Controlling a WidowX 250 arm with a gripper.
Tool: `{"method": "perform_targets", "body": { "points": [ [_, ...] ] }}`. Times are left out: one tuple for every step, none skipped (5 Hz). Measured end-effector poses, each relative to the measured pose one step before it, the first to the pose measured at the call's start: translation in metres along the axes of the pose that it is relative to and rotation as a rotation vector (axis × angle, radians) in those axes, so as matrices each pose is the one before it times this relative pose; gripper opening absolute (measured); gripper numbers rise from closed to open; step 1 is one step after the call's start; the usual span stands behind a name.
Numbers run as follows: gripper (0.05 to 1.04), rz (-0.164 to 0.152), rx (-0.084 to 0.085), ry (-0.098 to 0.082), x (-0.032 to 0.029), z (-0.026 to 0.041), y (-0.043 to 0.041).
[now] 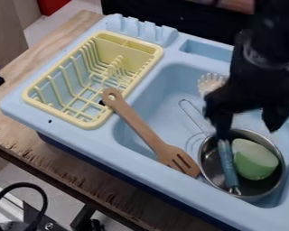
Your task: Put the green cup in the silver pot
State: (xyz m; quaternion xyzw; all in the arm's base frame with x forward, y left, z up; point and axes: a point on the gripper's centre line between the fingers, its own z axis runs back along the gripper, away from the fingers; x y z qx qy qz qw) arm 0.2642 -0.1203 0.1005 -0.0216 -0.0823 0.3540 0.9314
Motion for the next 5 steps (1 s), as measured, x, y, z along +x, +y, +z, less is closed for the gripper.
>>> {"method": "perform_targets", "body": {
  "points": [
    [1.001, -0.0929, 0.0054, 0.0006, 0.01662, 0.01451, -0.00106],
    [1.001, -0.1316, -0.0361, -0.0046, 0.01168, -0.00008, -0.0001],
    [1.001, -0.1967, -0.0312, 0.0539, 0.0182, 0.00497, -0.00029],
    [1.001, -0.0415, 0.0141, -0.0126, 0.01597, 0.00503, 0.00959],
    [1.001, 0.0291, 0.0678, -0.0158, 0.01576, -0.00235, 0.01184]
  ]
}}
